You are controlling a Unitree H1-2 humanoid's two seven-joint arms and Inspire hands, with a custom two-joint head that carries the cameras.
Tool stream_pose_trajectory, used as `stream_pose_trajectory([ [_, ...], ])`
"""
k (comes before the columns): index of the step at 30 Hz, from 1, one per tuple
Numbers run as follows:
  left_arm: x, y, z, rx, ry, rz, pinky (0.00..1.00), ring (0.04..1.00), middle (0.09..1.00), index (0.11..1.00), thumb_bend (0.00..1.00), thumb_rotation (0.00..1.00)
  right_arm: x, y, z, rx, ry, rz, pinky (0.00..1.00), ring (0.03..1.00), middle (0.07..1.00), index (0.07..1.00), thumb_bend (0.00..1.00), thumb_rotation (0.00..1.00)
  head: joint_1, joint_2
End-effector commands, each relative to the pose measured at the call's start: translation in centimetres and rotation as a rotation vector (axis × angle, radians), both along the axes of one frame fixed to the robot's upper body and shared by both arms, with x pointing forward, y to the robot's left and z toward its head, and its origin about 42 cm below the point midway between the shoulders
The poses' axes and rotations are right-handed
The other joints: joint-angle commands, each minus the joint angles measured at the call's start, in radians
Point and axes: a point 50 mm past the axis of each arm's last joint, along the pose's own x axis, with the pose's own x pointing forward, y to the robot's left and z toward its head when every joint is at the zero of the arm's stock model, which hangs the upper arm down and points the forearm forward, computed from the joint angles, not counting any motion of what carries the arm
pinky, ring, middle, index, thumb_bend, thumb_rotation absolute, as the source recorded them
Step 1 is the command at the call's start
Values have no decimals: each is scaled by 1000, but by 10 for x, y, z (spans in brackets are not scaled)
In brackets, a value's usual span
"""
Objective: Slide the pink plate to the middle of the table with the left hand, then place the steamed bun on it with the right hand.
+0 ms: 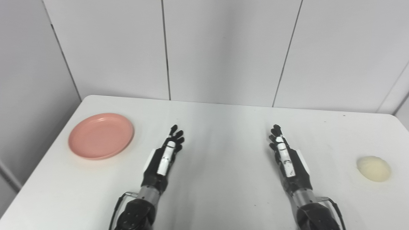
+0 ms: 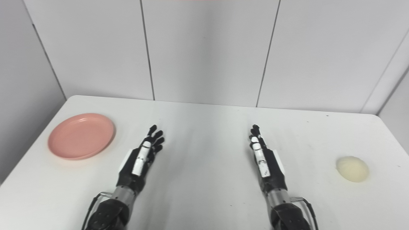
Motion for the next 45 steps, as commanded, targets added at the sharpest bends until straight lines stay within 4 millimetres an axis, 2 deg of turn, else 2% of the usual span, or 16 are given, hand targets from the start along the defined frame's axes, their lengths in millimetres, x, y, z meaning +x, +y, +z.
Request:
stream_pose_trajectory([
  [1, -29, 0, -62, 34, 201, 6, 959, 952, 966, 976, 445, 1000, -16, -9, -25, 25, 82, -19, 1000, 1000, 1000, 1000, 130, 1000, 46, -11],
  [6, -26, -12, -62, 37, 201, 7, 954, 950, 965, 973, 459, 1000, -14, -15, -24, 27, 89, -40, 1000, 1000, 1000, 1000, 119, 1000, 103, -29],
  [10, -24, -18, -61, 39, 203, 9, 952, 955, 971, 977, 442, 1000, -14, -17, -22, 22, 90, -40, 1000, 1000, 1000, 1000, 129, 1000, 100, -31],
  [23, -20, -17, -63, 31, 206, 11, 964, 958, 967, 971, 457, 1000, -15, -12, -13, 30, 91, -32, 1000, 1000, 1000, 1000, 73, 1000, 100, -27],
  [28, -12, -16, -56, 48, 171, 25, 969, 957, 967, 971, 454, 1000, -13, -8, -13, 41, 85, -24, 1000, 1000, 1000, 1000, 59, 1000, 98, -33],
  [37, 10, -17, 7, 8, 14, 41, 994, 971, 981, 986, 455, 1000, -8, -7, -14, 35, 92, -43, 1000, 1000, 1000, 1000, 34, 1000, 88, -43],
  [41, 16, -19, 49, 5, -124, 42, 995, 971, 971, 974, 507, 1000, -6, -11, -15, 23, 95, -43, 1000, 1000, 1000, 1000, 24, 1000, 92, -47],
  [43, 19, -20, 73, -10, -195, 52, 981, 957, 960, 968, 499, 1000, -5, -13, -16, 20, 93, -35, 1000, 1000, 1000, 1000, 11, 1000, 95, -48],
  [45, 21, -21, 88, -12, -234, 61, 971, 941, 950, 960, 510, 1000, -4, -15, -16, 22, 94, -30, 1000, 1000, 1000, 1000, 5, 1000, 97, -47],
])
